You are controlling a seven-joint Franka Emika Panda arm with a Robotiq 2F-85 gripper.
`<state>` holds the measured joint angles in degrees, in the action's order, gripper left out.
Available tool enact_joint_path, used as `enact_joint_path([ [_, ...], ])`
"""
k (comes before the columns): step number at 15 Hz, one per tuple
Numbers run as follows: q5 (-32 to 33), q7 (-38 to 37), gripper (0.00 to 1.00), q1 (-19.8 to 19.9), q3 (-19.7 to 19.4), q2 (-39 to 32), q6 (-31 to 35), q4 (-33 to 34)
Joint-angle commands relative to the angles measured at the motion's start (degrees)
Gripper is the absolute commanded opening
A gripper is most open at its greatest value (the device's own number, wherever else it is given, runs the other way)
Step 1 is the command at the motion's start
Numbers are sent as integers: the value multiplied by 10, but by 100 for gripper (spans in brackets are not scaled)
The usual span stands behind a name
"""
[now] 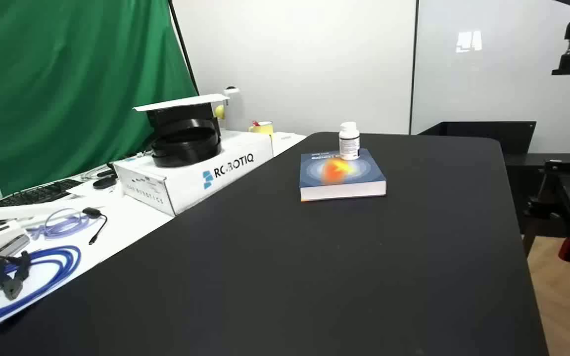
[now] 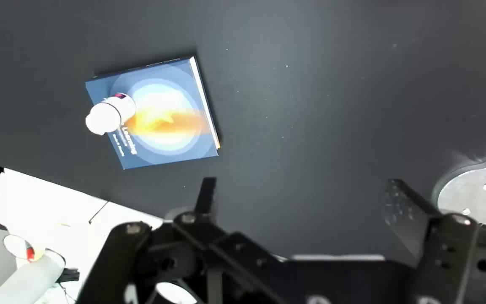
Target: Put the bottle on the table
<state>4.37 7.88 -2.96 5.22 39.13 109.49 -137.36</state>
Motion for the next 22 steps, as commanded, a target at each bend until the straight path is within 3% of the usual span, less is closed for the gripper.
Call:
enact_joint_path([
  [1, 6, -5, 100, -10, -8, -1, -2, 1],
  [8, 6, -5, 100, -10, -8, -1, -2, 1],
  [10, 8, 7, 100, -5, -22, -21, 28, 5],
  [17, 29, 51, 100, 52, -110, -218, 215, 49],
  [22, 21, 36, 100, 95, -143, -400, 346, 125],
])
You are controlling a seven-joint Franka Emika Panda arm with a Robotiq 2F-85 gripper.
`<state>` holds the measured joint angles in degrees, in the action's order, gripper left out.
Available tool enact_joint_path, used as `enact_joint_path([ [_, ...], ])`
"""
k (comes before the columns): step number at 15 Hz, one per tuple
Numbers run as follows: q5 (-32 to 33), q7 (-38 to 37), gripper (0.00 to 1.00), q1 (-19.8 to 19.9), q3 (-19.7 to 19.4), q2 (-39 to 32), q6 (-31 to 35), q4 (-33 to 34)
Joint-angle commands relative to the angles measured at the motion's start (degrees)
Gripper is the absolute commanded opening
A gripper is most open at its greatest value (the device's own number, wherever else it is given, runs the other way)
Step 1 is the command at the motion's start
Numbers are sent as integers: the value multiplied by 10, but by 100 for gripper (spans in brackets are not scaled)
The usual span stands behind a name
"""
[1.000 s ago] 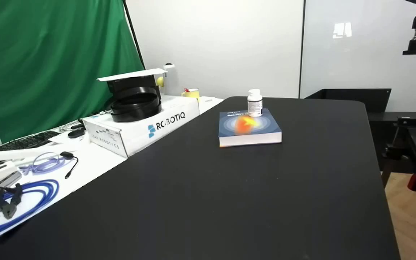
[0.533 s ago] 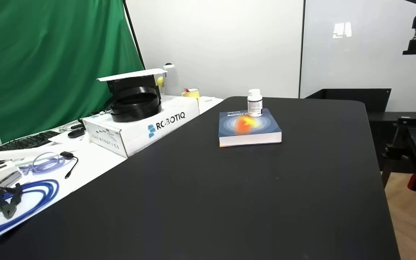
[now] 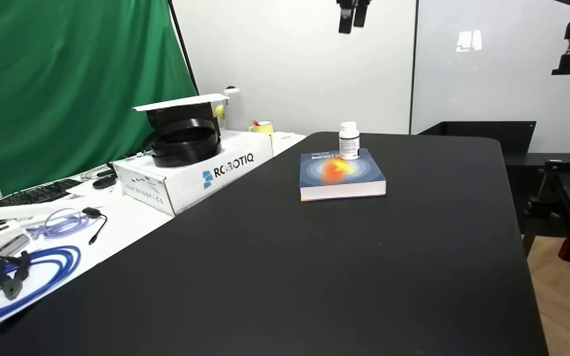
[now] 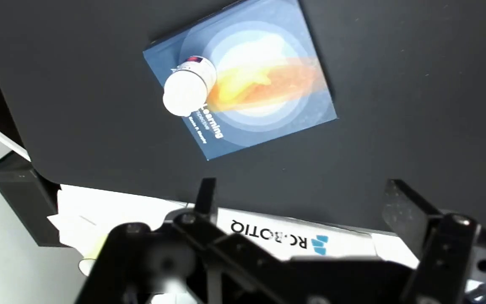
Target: Put the bottle on the table
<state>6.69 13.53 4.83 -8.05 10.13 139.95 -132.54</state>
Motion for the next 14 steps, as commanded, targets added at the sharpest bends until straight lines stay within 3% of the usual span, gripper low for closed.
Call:
enact_joint_path([
  [1, -4, -32, 100, 24, -13, -148, 58, 102],
  [7, -16, -97, 100, 53, -30, -329, 39, 251],
  [14, -14, -143, 100, 61, -42, -418, -33, 337],
])
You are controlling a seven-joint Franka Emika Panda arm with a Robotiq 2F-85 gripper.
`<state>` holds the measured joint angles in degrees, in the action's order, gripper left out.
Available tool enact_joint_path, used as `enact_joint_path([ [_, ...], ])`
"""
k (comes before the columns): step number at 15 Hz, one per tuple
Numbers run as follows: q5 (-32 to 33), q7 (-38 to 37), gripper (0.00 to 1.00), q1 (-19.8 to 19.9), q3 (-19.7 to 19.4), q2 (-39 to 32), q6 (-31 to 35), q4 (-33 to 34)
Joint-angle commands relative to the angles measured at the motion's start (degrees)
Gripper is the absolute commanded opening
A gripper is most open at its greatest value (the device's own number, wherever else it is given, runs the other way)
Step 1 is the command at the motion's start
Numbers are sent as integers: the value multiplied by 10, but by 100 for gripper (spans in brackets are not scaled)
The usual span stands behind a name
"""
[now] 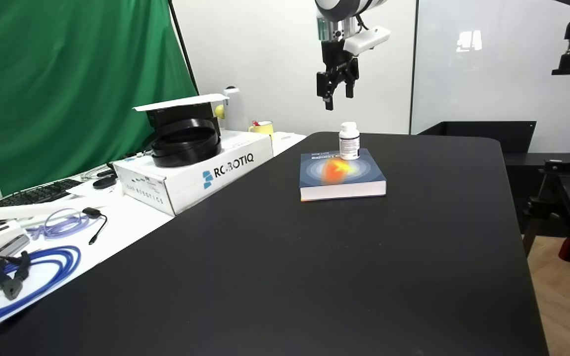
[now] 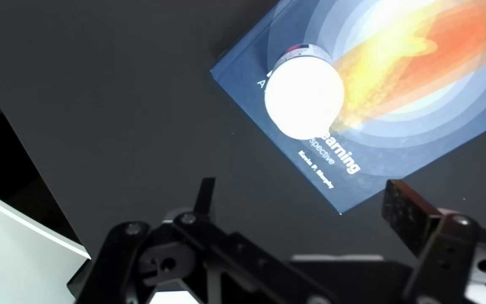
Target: Put the bottle on the table
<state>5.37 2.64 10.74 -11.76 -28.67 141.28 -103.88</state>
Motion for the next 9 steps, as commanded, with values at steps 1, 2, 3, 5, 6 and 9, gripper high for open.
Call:
enact_joint_path([
  [1, -3, -38, 100, 3, -4, -35, -58, 56],
  [2, -5, -41, 100, 4, -2, -40, -69, 60],
  [3, -8, -42, 100, 6, 0, -43, -80, 64],
  [5, -19, -43, 100, 9, 6, -47, -103, 67],
  [6, -24, -44, 100, 8, 6, -47, -107, 64],
  [9, -37, -36, 100, 12, 11, -45, -92, 53],
])
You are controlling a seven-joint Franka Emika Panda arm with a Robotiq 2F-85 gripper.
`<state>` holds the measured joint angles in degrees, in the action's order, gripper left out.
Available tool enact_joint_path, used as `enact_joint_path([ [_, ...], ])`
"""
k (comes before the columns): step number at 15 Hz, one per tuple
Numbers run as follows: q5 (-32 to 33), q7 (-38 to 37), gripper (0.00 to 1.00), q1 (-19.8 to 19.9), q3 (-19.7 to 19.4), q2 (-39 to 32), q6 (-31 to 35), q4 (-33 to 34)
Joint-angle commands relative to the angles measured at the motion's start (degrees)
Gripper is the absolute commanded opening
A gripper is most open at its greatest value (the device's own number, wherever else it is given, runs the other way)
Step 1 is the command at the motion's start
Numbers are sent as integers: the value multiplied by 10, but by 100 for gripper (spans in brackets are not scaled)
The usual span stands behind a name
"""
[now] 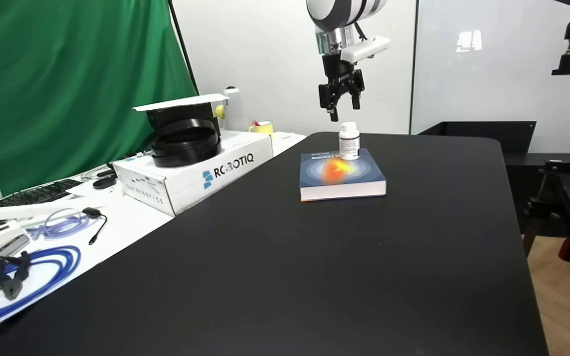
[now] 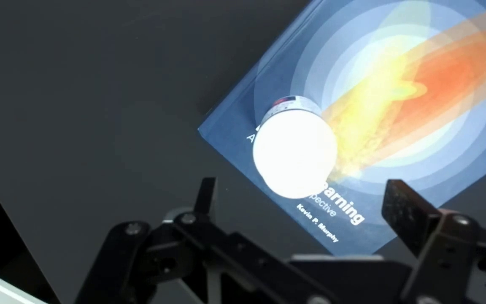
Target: Put the bottle on the table
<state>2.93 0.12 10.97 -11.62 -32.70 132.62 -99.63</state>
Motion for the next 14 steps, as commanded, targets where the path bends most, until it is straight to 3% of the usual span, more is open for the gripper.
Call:
enact_joint_path([
  [1, -20, -6, 100, 13, 13, -4, -2, 8],
  [14, -51, 2, 100, 28, 20, -12, 25, -12],
])
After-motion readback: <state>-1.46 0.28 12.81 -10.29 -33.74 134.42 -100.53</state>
